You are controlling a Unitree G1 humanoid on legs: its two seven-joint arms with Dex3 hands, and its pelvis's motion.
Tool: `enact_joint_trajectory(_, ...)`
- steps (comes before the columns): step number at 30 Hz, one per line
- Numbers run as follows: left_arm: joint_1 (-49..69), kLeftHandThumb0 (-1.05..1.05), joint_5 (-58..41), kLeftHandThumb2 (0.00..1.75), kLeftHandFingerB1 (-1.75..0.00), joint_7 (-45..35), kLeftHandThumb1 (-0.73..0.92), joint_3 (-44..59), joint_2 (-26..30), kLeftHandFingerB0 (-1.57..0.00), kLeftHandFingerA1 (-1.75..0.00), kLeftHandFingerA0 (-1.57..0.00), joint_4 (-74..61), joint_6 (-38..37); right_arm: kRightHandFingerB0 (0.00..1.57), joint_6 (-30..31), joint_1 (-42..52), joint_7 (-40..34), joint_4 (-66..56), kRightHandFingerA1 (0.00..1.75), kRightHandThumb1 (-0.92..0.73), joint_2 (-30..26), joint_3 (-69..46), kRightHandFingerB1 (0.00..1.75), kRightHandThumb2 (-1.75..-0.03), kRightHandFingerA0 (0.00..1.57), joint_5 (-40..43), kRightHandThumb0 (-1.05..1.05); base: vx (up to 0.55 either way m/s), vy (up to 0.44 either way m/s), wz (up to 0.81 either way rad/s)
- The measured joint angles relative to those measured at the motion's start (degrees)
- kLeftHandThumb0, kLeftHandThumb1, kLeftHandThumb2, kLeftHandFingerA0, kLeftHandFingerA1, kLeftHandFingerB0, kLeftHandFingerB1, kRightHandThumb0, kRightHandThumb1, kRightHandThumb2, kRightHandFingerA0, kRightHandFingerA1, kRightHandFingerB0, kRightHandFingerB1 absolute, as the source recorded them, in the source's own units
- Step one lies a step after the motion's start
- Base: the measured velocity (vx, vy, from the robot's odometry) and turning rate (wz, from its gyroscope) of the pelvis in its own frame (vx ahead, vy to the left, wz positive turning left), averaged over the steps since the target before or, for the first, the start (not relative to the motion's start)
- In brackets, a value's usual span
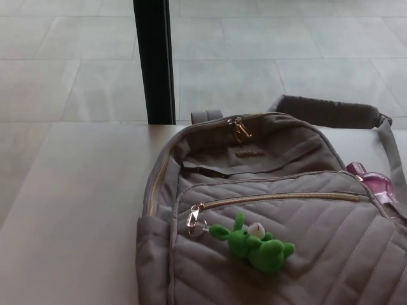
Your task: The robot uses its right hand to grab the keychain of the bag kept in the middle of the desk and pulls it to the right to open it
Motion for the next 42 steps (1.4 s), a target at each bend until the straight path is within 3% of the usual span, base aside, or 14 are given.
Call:
enact_joint_trajectory(10,-0.73,-0.58,-0.37,0.59,-0.37,-1.83,0.6,0.27,0.37,-0.47,-0.5,-0.53,1.2,-2.8,0.26,-2.42,-5.34,-0.57,-1.49,1.42,-0.64,-3.67,-5.43,0.37,-0.62,1.01,3.22,-0.69,0.0,0.0,0.0)
enact_joint_trajectory(11,-0.75,-0.58,-0.37,0.59,-0.37,-1.88,0.6,0.23,0.37,-0.48,-0.51,-0.55,1.25,-3.01,0.17,-2.44,-6.44,-0.51,-3.46,0.92,-0.53,-4.28,-6.72,0.47,-0.88,0.67,4.02,-0.73,0.0,0.0,0.0)
enact_joint_trajectory(12,-0.79,-0.57,-0.36,0.59,-0.37,-1.87,0.6,0.19,0.37,-0.47,-0.51,-0.54,1.29,-3.13,0.19,-2.32,-7.07,-0.48,-4.79,1.28,-0.68,-4.57,-7.4,0.34,-0.61,0.83,4.5,-0.7,0.0,0.0,0.0)
enact_joint_trajectory(15,-0.95,-0.58,-0.32,0.59,-0.37,-1.87,0.6,0.02,0.36,-0.45,-0.49,-0.48,1.44,-3.28,0.17,-0.84,-10.18,-0.4,-11.43,1.03,-0.69,-5.73,-9.23,0.3,-0.61,0.98,5.8,-0.77,0.0,0.0,0.0)
enact_joint_trajectory(16,-0.98,-0.58,-0.34,0.59,-0.37,-1.92,0.59,0.05,0.36,-0.46,-0.49,-0.5,1.51,-3.28,0.0,-0.31,-11.28,-0.4,-13.42,0.85,-0.38,-6.1,-9.57,0.49,-0.98,0.81,6.07,-0.38,0.0,0.0,0.0)
enact_joint_trajectory(19,-1.14,-0.6,-0.36,0.58,-0.37,-2.04,0.59,0.14,0.36,-0.47,-0.52,-0.52,1.52,-3.28,0.17,1.16,-14.24,-0.39,-19.73,0.59,-0.66,-6.97,-10.05,0.37,-0.6,0.67,6.69,-0.73,0.0,0.0,0.0)
enact_joint_trajectory(20,-1.15,-0.58,-0.36,0.59,-0.37,-2.05,0.59,0.16,0.35,-0.48,-0.51,-0.52,1.52,-3.27,0.17,1.44,-14.81,-0.37,-21.55,0.69,-0.49,-6.97,-10.11,0.5,-0.92,0.72,6.86,-0.84,0.0,0.0,0.0)
enact_joint_trajectory(23,-1.16,-0.6,-0.35,0.59,-0.37,-2.06,0.6,0.18,0.34,-0.47,-0.49,-0.49,1.59,-3.26,0.23,2.41,-16.4,-0.37,-27.46,0.57,-0.67,-6.87,-10.0,0.43,-0.61,0.6,7.27,-0.88,0.0,0.0,0.0)
enact_joint_trajectory(25,-1.18,-0.61,-0.34,0.59,-0.37,-2.06,0.59,0.18,0.34,-0.47,-0.49,-0.51,1.61,-3.27,0.16,3.24,-17.37,-0.37,-31.95,0.62,-0.52,-6.84,-9.85,0.47,-0.94,0.47,7.51,-0.84,0.0,0.0,0.0)
enact_joint_trajectory(31,-1.26,-0.58,-0.33,0.59,-0.37,-2.09,0.6,0.2,0.33,-0.49,-0.51,-0.51,1.7,-3.26,0.24,5.49,-19.21,-0.37,-43.76,0.95,-0.67,-6.52,-8.52,0.3,-0.6,0.74,7.78,-0.7,0.0,0.0,0.0)
enact_joint_trajectory(34,-1.28,-0.58,-0.33,0.59,-0.37,-2.12,0.59,0.2,0.32,-0.49,-0.51,-0.51,1.71,-3.26,0.16,6.55,-19.9,-0.36,-48.97,0.64,-0.52,-6.02,-7.23,0.43,-0.89,0.52,7.89,-0.76,0.0,0.0,0.0)
enact_joint_trajectory(38,-1.31,-0.58,-0.33,0.59,-0.37,-2.19,0.61,0.2,0.32,-0.48,-0.52,-0.52,1.69,-3.26,0.26,8.21,-20.76,-0.36,-56.37,0.55,-0.68,-5.01,-4.4,0.3,-0.61,0.49,7.9,-0.83,0.0,0.0,0.0)
enact_joint_trajectory(39,-1.31,-0.58,-0.33,0.59,-0.37,-2.21,0.62,0.19,0.32,-0.49,-0.51,-0.54,1.69,-3.26,0.18,8.61,-20.92,-0.35,-58.23,0.6,-0.54,-4.86,-3.55,0.41,-0.94,0.44,7.84,-0.84,0.0,0.0,0.0)
enact_joint_trajectory(42,-1.31,-0.6,-0.33,0.58,-0.38,-2.23,0.6,0.2,0.32,-0.52,-0.55,-0.58,1.7,-3.26,0.29,9.87,-21.21,-0.23,-64.01,0.53,-0.68,-4.33,-0.58,0.3,-0.61,0.55,7.62,-0.84,0.0,0.0,0.0)
